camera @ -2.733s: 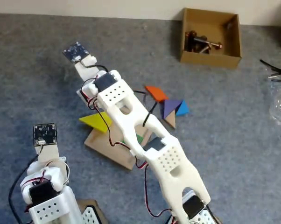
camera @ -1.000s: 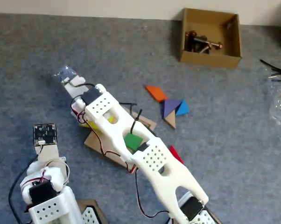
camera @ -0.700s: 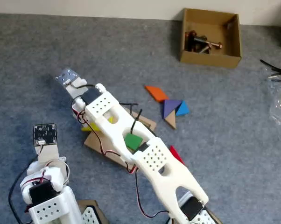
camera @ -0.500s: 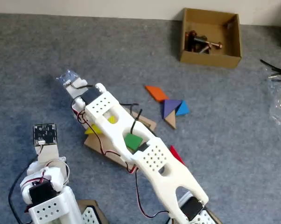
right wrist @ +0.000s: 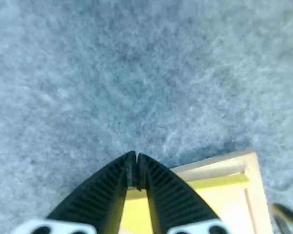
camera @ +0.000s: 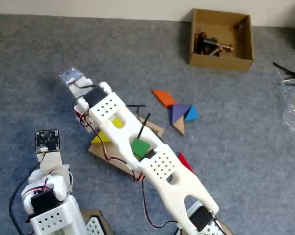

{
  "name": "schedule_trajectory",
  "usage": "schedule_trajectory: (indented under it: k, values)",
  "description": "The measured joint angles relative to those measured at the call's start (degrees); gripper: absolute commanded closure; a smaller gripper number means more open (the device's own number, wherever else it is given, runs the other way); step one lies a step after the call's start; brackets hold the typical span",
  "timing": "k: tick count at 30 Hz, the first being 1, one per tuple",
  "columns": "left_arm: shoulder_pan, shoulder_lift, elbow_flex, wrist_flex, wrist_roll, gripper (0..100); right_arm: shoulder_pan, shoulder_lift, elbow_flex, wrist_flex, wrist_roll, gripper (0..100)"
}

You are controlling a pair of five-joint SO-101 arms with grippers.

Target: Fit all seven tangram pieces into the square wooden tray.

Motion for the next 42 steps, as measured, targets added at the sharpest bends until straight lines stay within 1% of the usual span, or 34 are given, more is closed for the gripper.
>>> schedule_trajectory:
  k: [10, 17, 25, 31, 35, 42]
  values:
    - [0.0, 0.0, 0.0, 0.0, 0.0, 99, 2.11, 2.55, 0.0, 0.35, -0.35, 99.2]
    - [0.0, 0.0, 0.0, 0.0, 0.0, 99, 2.02, 3.08, 0.0, 0.44, -0.35, 99.2]
    - [0.0, 0.0, 0.0, 0.0, 0.0, 99, 2.02, 3.08, -1.23, 5.8, -0.35, 99.2]
    - [0.0, 0.0, 0.0, 0.0, 0.0, 99, 2.02, 3.08, -9.23, 11.87, -0.35, 99.2]
    - [0.0, 0.0, 0.0, 0.0, 0.0, 99, 2.2, 3.34, -11.43, 12.92, -0.35, 99.2]
    - [0.0, 0.0, 0.0, 0.0, 0.0, 99, 2.2, 9.32, -11.69, 13.01, -0.44, 99.2]
